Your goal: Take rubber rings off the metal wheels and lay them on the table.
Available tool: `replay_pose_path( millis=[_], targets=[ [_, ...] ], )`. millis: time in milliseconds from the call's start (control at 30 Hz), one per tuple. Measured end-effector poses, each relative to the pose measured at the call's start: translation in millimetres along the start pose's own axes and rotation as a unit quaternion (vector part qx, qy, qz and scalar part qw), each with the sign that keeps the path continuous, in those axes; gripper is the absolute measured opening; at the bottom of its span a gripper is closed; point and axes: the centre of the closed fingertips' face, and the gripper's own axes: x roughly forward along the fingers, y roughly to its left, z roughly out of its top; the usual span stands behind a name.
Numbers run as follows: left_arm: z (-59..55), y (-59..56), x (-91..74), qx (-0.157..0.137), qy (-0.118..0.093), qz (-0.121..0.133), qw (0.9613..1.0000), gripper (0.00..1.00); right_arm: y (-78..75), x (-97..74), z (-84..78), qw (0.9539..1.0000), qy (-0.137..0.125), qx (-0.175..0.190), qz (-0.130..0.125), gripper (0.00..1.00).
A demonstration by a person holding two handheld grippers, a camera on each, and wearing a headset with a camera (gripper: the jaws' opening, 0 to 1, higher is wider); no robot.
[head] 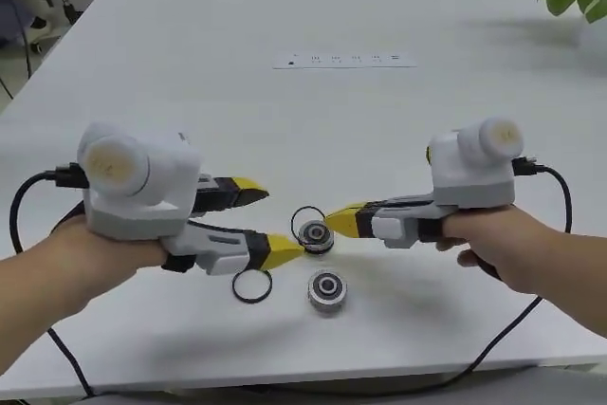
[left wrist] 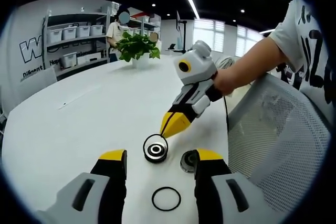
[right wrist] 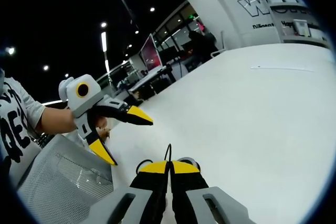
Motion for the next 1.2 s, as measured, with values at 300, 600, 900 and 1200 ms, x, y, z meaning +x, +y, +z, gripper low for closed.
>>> replay_pose_path(
  millis=[300, 600, 900, 1200],
  targets=[
    [-6.1, -2.1, -12.9, -0.009, -0.002, 0.009, 0.9999, 0.57, 0.7, 0.3, -0.9, 0.9999, 0.001, 0.010, 0.003, 0.00],
    [-11.7, -1.4, -25.5, -0.017, -0.003, 0.021, 0.9996, 0.61, 3.0, 0.8, -0.5, 0.9998, 0.000, 0.017, 0.008, 0.00],
    [-12.8, -2.7, -35.0, -0.020, -0.008, 0.031, 0.9993, 0.66, 7.8, 2.1, 3.0, 0.9995, -0.002, 0.025, 0.017, 0.00],
    [-14.3, -4.5, -44.4, -0.012, -0.008, 0.037, 0.9992, 0.69, 18.8, 7.5, 6.9, 0.9991, -0.002, 0.027, 0.032, 0.00]
  ],
)
